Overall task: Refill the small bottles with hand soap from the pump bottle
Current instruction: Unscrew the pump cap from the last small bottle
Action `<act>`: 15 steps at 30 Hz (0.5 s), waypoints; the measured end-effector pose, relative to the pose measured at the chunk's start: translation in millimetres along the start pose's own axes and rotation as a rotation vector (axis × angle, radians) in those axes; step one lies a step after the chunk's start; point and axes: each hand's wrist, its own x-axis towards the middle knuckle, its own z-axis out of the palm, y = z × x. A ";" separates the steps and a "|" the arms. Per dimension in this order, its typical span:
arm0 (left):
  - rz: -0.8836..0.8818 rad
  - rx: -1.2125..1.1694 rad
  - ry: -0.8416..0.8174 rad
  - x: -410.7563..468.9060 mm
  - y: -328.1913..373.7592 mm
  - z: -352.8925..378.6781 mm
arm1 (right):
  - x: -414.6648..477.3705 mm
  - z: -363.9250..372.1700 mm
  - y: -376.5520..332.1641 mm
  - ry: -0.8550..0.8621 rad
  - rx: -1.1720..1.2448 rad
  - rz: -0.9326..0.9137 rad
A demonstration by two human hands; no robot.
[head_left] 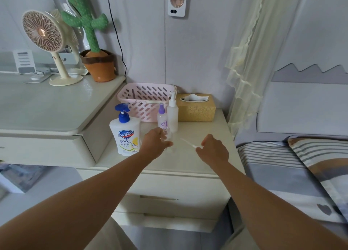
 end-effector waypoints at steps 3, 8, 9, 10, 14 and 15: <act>0.016 -0.042 0.006 -2.3 -0.2 0.8 | 5.5 12.8 -4.8 -0.027 0.008 0.022; 0.031 -0.112 0.017 -3.6 -0.4 -3.0 | 15.8 14.0 -16.6 -0.038 0.125 -0.046; 0.027 -0.116 0.023 -3.4 -0.9 -4.2 | 15.8 12.5 -19.5 -0.026 0.136 -0.077; 0.023 -0.117 0.033 -3.5 -1.0 -5.5 | 15.5 11.4 -22.2 -0.014 0.158 -0.113; 0.008 -0.116 0.101 -7.1 2.1 -11.1 | 4.5 6.6 -30.5 -0.123 0.294 -0.280; 0.006 -0.120 0.105 -9.5 4.3 -13.0 | -0.7 4.7 -32.3 -0.152 0.312 -0.309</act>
